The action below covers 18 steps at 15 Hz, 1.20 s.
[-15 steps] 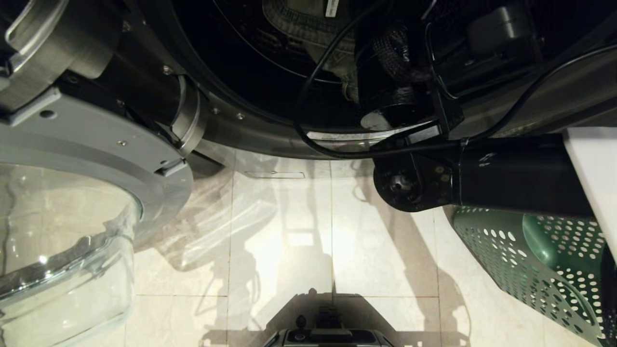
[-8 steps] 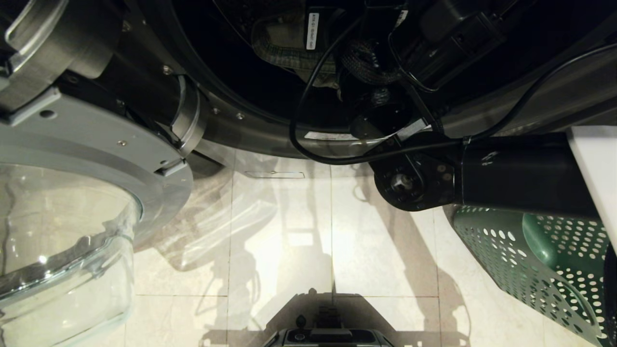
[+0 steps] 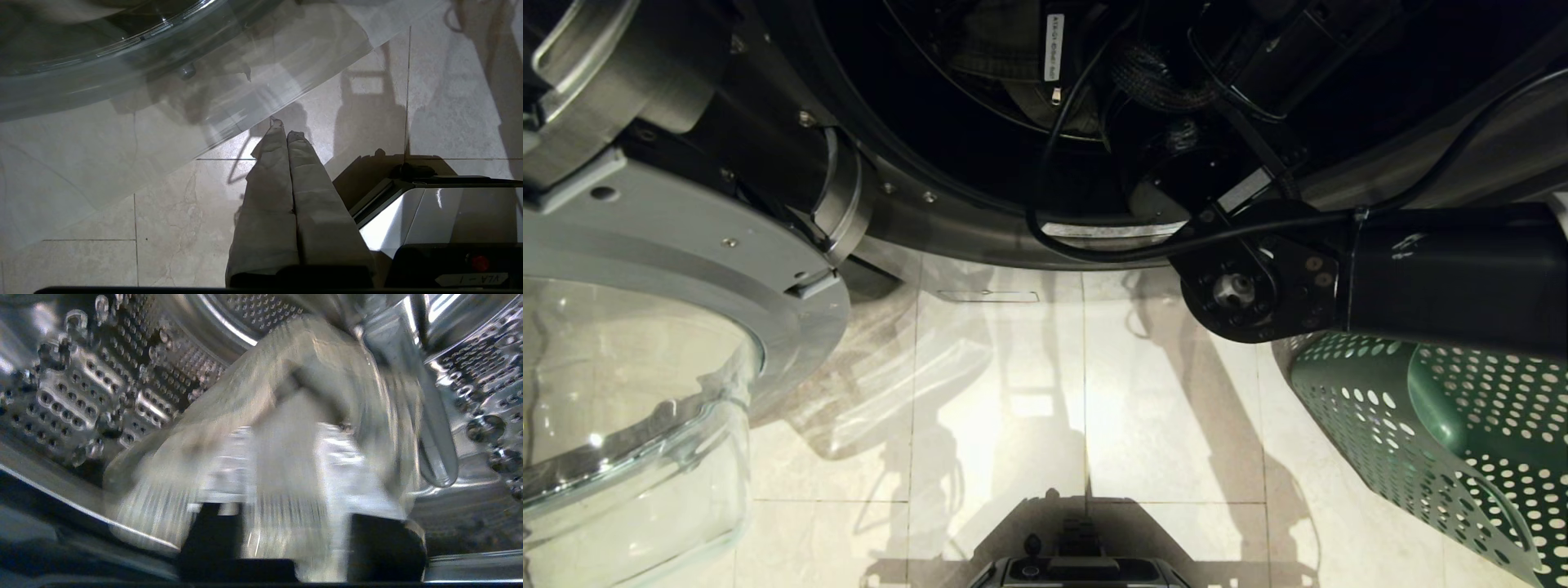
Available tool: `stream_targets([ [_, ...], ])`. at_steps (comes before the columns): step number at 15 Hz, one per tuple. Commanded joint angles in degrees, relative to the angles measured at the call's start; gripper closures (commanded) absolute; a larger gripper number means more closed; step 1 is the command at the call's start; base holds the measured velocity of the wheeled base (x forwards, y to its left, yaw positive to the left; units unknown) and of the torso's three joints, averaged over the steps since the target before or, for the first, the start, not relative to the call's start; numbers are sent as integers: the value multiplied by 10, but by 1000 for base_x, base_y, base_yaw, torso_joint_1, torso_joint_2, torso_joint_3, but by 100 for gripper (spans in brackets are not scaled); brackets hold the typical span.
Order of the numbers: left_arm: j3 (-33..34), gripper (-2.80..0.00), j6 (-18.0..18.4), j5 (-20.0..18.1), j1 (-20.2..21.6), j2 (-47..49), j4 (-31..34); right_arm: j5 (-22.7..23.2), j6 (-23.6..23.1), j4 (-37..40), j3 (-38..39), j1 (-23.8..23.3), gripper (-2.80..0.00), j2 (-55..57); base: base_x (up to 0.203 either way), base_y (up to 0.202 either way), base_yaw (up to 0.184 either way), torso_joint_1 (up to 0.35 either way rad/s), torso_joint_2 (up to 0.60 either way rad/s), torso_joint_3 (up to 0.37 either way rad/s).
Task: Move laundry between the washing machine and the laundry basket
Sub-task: Pick a cloth and place it into the basket, then close the washing machine door with the left hand
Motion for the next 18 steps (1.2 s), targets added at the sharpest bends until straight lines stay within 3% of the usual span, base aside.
stream_targets([
  [1, 0, 0, 0, 0, 0, -1, 0, -1, -1, -1, 1, -1, -280, -11, 0, 0, 0, 0, 0, 0],
  [4, 0, 0, 0, 0, 0, -1, 0, -2, 0, -1, 22, 0, -280, -39, 0, 0, 0, 0, 0, 0],
  [8, 0, 0, 0, 0, 0, -1, 0, -3, 24, 19, 128, 0, -280, -93, 0, 0, 0, 0, 0, 0],
  [10, 0, 0, 0, 0, 0, -1, 0, -4, 93, 138, 166, 0, -280, -140, 0, 0, 0, 0, 0, 0],
  [13, 0, 0, 0, 0, 0, -1, 0, -5, 265, 449, 181, -5, -280, -200, 0, 0, 0, 0, 0, 0],
  [14, 0, 0, 0, 0, 0, -1, 0, -5, 363, 554, 183, -6, 0, -220, 0, 0, 0, 0, 0, 0],
  [15, 0, 0, 0, 0, 0, -1, 0, -3, 431, 627, 186, -6, 0, -238, 0, 0, 0, 0, 0, 0],
  [16, 0, 0, 0, 0, 0, -1, 0, 2, 461, 671, 202, -4, 0, -261, 0, 0, 0, 0, 0, 0],
  [18, 0, 0, 0, 0, 0, -1, 0, 24, 458, 688, 272, 11, 0, -307, 0, 0, 0, 0, 0, 0],
])
